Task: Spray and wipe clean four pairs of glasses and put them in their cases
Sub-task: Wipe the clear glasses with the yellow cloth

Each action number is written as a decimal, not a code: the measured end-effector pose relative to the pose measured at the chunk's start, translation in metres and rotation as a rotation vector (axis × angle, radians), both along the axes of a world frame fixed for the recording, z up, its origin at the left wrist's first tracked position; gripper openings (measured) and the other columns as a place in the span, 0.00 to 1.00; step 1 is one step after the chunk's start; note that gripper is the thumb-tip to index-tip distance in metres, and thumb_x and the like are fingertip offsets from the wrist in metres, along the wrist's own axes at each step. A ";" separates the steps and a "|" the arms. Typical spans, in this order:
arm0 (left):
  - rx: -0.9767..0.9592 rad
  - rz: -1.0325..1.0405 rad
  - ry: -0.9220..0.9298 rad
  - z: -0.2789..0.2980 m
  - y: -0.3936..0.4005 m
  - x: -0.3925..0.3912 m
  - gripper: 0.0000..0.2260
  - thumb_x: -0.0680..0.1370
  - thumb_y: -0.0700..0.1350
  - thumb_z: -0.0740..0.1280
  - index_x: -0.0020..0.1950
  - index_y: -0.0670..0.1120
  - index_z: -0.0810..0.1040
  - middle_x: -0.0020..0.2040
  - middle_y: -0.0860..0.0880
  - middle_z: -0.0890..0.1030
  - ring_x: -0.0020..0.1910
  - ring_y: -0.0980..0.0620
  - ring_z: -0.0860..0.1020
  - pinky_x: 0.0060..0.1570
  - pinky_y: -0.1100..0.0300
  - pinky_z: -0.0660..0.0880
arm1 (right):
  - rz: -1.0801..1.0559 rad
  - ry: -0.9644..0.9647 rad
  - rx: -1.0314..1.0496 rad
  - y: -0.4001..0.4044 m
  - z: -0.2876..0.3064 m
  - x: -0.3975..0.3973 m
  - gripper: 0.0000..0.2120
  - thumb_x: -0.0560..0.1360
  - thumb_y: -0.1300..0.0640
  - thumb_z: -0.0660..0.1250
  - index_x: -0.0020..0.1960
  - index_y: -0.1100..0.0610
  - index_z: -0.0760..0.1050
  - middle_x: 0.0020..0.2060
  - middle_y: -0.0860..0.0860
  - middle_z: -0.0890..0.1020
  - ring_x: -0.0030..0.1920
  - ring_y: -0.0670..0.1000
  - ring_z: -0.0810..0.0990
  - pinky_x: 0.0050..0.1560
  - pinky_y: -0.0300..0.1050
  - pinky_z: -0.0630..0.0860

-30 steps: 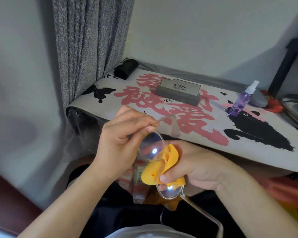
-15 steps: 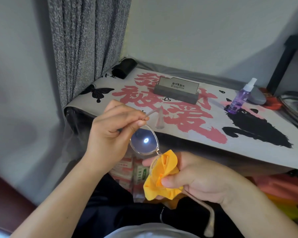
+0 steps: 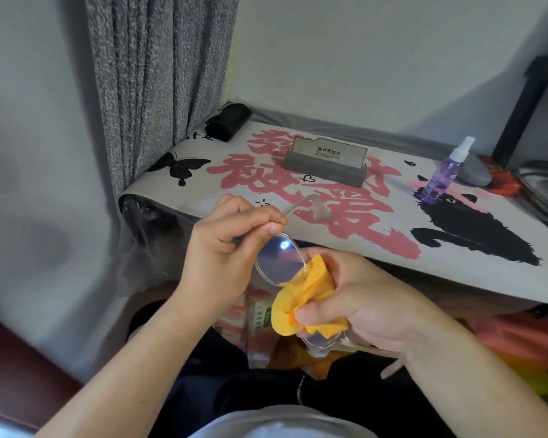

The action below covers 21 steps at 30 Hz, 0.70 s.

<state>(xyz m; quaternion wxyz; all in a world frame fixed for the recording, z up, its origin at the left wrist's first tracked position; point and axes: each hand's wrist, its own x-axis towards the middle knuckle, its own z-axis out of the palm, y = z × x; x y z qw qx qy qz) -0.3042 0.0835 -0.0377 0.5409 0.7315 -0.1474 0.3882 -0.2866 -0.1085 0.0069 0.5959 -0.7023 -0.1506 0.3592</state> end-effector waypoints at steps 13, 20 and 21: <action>0.142 0.150 -0.128 0.013 0.010 -0.008 0.05 0.81 0.43 0.68 0.50 0.48 0.84 0.44 0.53 0.80 0.45 0.49 0.76 0.51 0.61 0.70 | -0.040 0.073 0.172 -0.018 -0.008 -0.009 0.14 0.78 0.62 0.66 0.62 0.52 0.80 0.50 0.61 0.85 0.47 0.64 0.84 0.56 0.68 0.78; 0.264 0.163 -0.211 0.014 -0.003 -0.011 0.06 0.78 0.35 0.70 0.50 0.45 0.82 0.45 0.50 0.82 0.44 0.44 0.78 0.53 0.60 0.70 | 0.106 0.137 0.127 -0.036 -0.014 -0.011 0.29 0.71 0.71 0.69 0.71 0.57 0.71 0.54 0.61 0.83 0.52 0.68 0.82 0.52 0.57 0.81; 0.256 0.153 -0.194 0.013 -0.004 -0.011 0.07 0.78 0.35 0.69 0.50 0.46 0.81 0.45 0.52 0.82 0.45 0.45 0.77 0.52 0.59 0.70 | 0.129 0.116 0.107 -0.035 -0.013 -0.011 0.30 0.71 0.72 0.69 0.71 0.56 0.71 0.53 0.61 0.83 0.52 0.67 0.82 0.50 0.55 0.81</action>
